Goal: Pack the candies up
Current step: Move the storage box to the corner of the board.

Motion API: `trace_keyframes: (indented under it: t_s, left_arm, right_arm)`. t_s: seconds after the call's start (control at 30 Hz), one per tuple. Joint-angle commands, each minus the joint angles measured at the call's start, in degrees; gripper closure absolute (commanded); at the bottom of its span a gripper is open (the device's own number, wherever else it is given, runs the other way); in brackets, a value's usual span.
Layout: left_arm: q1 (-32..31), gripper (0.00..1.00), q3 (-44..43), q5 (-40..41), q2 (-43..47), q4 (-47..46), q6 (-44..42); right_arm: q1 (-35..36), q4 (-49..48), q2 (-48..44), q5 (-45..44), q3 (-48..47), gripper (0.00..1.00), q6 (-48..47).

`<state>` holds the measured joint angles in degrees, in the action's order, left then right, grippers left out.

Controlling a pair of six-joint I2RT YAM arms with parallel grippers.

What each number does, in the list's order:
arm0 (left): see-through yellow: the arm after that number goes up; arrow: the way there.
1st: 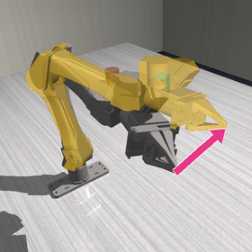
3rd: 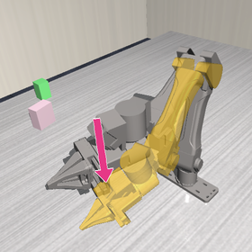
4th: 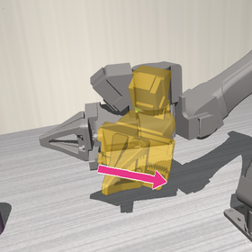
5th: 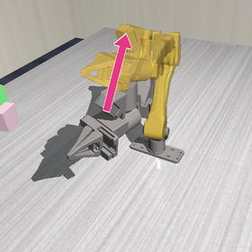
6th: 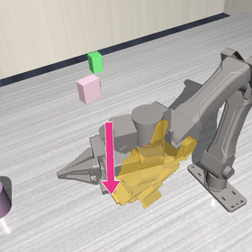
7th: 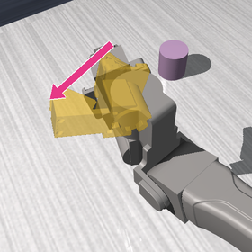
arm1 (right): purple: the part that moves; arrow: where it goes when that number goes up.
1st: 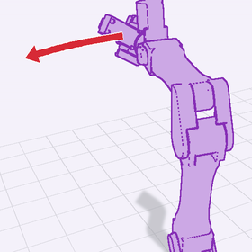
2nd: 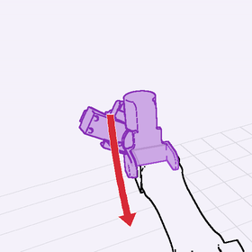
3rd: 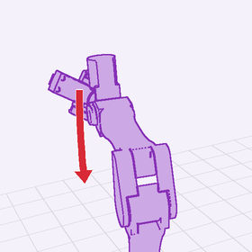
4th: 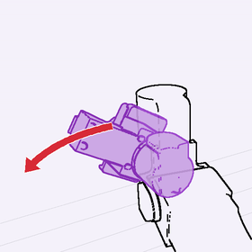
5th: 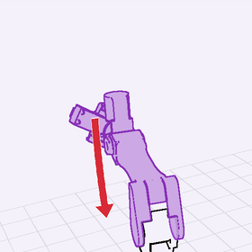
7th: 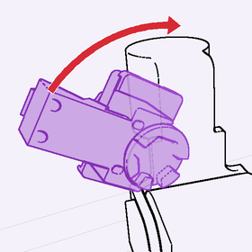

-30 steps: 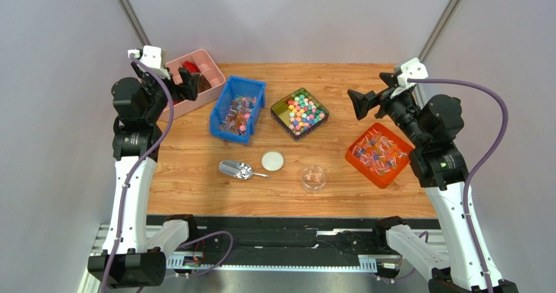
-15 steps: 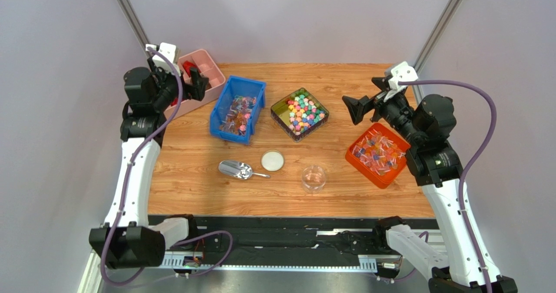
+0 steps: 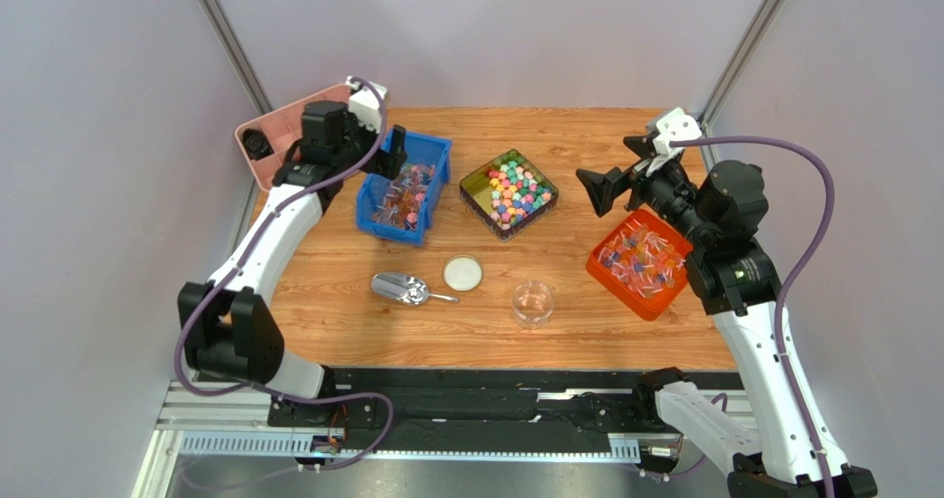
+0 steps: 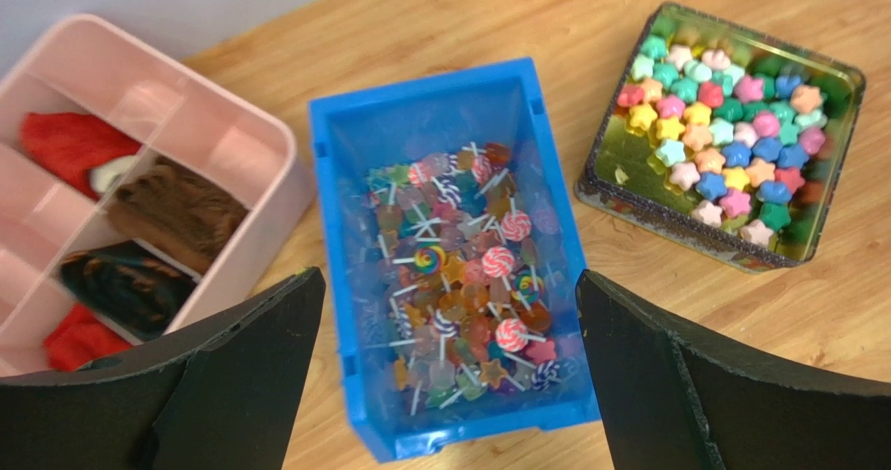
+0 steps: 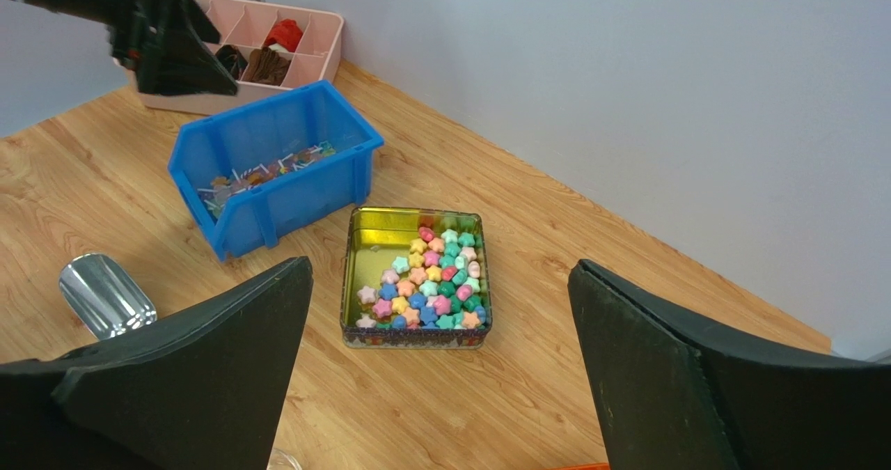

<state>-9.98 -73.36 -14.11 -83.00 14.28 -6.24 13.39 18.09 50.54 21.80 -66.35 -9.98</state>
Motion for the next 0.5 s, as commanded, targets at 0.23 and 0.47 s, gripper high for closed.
trace_keyframes:
  t_s: [0.23, 0.47]
  left_arm:
    - [-6.3, 0.01, -12.1, 7.2, -17.4, 2.5, 1.5]
    - [-9.4, 0.01, -13.5, 7.3, -21.3, 2.9, 1.8]
  right_arm:
    - [0.7, -3.1, 0.2, 1.4, 1.1, 0.02, -1.4]
    - [1.1, -3.1, 0.5, 1.1, 1.2, 0.03, -1.8]
